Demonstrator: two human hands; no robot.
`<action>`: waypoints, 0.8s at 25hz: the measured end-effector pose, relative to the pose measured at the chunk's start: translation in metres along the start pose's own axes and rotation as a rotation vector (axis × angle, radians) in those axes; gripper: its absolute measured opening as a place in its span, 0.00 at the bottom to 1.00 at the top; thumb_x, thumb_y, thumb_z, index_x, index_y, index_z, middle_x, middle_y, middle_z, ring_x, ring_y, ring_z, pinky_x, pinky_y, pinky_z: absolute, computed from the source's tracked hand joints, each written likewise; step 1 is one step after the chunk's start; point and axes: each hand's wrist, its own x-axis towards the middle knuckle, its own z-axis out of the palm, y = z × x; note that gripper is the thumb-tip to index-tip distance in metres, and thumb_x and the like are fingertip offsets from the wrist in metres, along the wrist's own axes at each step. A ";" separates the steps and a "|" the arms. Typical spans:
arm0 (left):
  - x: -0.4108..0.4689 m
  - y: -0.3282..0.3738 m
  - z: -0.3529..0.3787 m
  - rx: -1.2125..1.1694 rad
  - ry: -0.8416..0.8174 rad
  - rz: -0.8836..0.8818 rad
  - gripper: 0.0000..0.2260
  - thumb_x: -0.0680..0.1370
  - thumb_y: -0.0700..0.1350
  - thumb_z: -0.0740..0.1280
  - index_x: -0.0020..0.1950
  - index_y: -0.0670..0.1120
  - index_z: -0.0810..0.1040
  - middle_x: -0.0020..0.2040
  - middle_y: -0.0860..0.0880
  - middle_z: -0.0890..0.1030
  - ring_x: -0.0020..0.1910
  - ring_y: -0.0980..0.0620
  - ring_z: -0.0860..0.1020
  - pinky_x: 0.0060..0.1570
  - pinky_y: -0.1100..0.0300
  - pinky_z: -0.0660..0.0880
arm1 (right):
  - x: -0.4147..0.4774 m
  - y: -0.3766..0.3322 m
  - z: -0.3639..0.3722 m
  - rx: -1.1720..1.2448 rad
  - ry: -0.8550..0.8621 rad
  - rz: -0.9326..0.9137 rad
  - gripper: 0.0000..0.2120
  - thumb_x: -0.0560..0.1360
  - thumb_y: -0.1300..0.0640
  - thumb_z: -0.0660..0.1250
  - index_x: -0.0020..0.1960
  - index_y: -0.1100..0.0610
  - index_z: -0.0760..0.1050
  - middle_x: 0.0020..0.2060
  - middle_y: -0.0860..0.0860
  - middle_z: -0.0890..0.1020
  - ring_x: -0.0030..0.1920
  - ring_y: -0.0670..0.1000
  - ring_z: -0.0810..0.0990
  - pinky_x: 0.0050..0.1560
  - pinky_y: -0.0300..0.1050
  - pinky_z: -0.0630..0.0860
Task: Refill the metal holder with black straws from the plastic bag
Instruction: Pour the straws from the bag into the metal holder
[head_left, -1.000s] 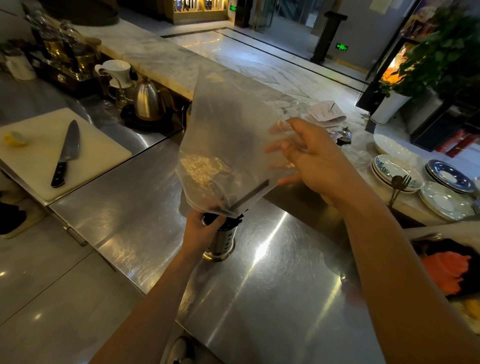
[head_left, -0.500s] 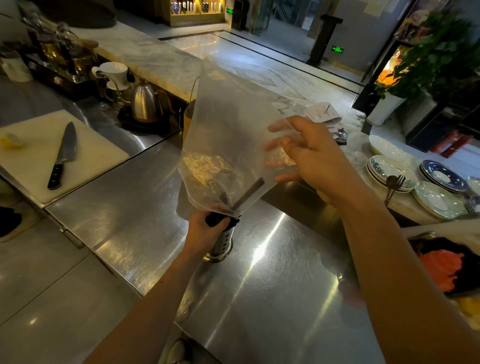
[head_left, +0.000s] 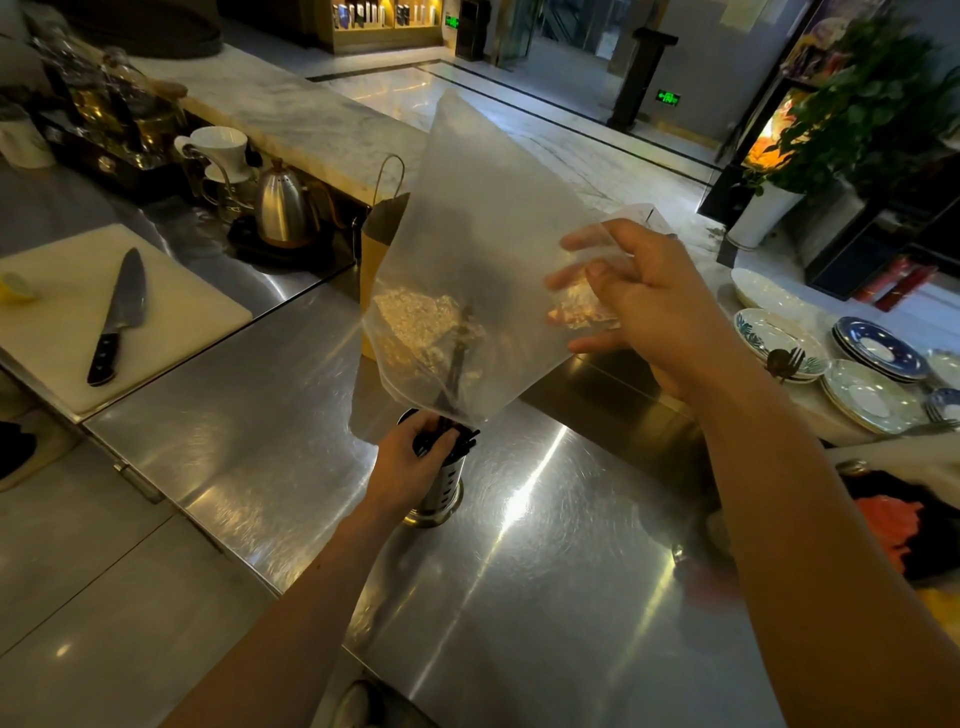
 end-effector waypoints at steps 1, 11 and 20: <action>0.000 -0.001 0.000 -0.030 0.001 -0.015 0.04 0.77 0.42 0.69 0.51 0.46 0.80 0.46 0.50 0.83 0.46 0.61 0.79 0.43 0.76 0.70 | 0.000 0.000 -0.002 0.003 0.017 -0.002 0.12 0.82 0.62 0.56 0.60 0.52 0.74 0.50 0.51 0.83 0.49 0.51 0.84 0.33 0.40 0.81; 0.005 0.003 0.002 -0.016 0.035 -0.049 0.06 0.78 0.44 0.68 0.53 0.46 0.79 0.49 0.52 0.83 0.47 0.65 0.79 0.46 0.72 0.71 | -0.001 0.006 -0.008 0.016 0.035 0.002 0.12 0.82 0.63 0.56 0.60 0.52 0.74 0.50 0.52 0.83 0.50 0.51 0.83 0.33 0.40 0.81; 0.008 0.005 0.005 0.045 0.038 -0.076 0.05 0.80 0.45 0.66 0.54 0.47 0.78 0.51 0.52 0.82 0.51 0.54 0.79 0.55 0.57 0.73 | -0.009 0.018 -0.018 0.114 0.087 0.040 0.12 0.82 0.63 0.56 0.59 0.52 0.74 0.47 0.50 0.83 0.45 0.51 0.85 0.36 0.47 0.83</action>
